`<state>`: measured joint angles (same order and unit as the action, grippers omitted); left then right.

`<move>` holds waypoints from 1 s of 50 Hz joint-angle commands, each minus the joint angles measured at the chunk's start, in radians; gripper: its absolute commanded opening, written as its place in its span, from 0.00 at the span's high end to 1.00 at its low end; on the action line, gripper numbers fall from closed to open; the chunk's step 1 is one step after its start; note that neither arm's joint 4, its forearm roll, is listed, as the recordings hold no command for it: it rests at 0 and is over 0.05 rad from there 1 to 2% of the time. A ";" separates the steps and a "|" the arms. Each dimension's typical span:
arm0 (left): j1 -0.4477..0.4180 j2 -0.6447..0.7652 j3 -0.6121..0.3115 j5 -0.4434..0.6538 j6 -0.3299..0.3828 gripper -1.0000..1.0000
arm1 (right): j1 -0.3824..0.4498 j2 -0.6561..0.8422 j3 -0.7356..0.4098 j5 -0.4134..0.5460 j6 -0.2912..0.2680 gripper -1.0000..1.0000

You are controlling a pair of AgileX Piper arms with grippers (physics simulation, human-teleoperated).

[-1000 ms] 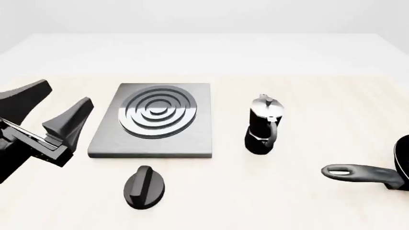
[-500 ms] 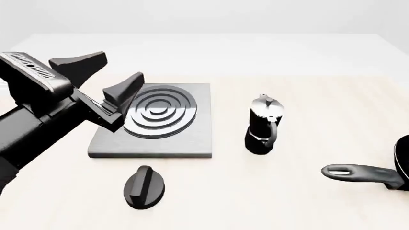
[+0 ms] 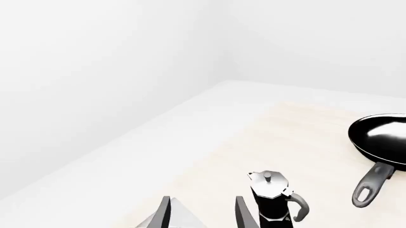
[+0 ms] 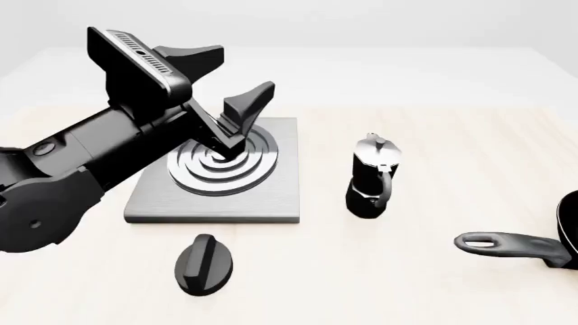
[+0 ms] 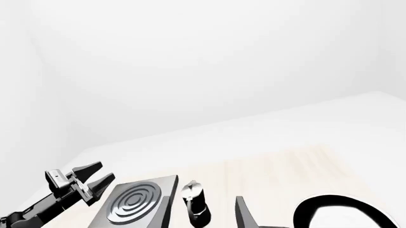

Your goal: Put the frying pan on the stove.

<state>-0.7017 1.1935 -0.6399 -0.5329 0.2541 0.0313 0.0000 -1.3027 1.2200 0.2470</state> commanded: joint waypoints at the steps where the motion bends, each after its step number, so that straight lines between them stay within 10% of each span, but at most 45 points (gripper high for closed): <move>1: -0.064 0.047 -0.098 0.032 0.001 0.00 | 0.001 0.000 0.007 0.000 -0.002 0.00; 50: -0.332 0.325 -0.475 0.239 0.010 0.00 | -0.004 0.000 0.020 0.000 0.019 0.00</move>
<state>-1.0050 1.4707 -1.0451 -0.3288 0.2896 0.0262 0.0000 -1.2887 1.2200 0.2648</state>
